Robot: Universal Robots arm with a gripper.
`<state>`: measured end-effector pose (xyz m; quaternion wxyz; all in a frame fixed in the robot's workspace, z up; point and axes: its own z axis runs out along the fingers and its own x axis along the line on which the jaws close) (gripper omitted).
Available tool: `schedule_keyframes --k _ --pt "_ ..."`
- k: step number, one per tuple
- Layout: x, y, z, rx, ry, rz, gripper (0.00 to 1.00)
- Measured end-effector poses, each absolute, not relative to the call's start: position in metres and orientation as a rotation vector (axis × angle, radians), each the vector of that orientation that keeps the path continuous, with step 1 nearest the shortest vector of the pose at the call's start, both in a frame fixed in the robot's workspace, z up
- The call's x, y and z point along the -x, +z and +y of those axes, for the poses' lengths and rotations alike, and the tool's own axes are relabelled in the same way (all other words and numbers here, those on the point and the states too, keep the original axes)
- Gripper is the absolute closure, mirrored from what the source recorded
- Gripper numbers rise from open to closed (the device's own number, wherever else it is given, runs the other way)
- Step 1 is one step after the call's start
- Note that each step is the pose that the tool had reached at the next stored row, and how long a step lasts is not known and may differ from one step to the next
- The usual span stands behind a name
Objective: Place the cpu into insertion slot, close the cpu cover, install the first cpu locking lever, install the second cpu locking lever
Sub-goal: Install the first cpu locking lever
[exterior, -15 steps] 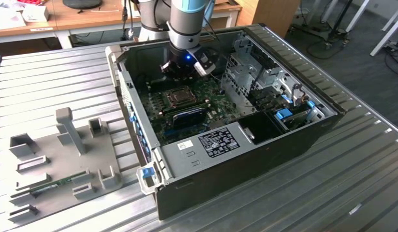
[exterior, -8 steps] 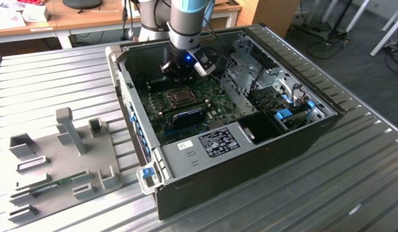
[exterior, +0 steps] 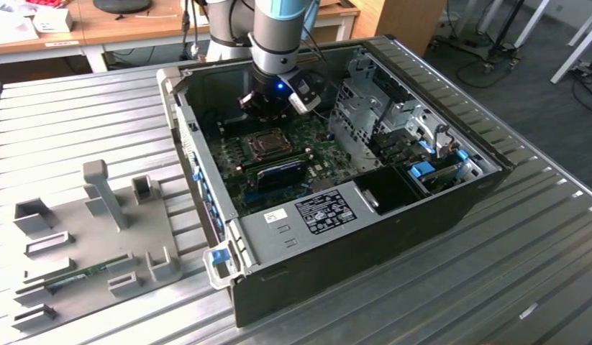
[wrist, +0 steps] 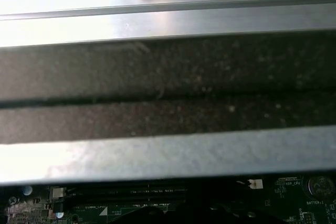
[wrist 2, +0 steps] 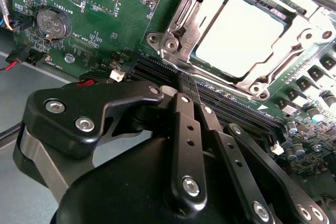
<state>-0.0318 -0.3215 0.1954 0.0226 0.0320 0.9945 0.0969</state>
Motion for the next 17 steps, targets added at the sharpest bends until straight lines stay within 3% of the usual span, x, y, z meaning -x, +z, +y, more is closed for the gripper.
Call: schedule_keyframes --k 17 --pt "0.0317 0.1943 -0.3215 -0.099 0.3 3.08 0.9"
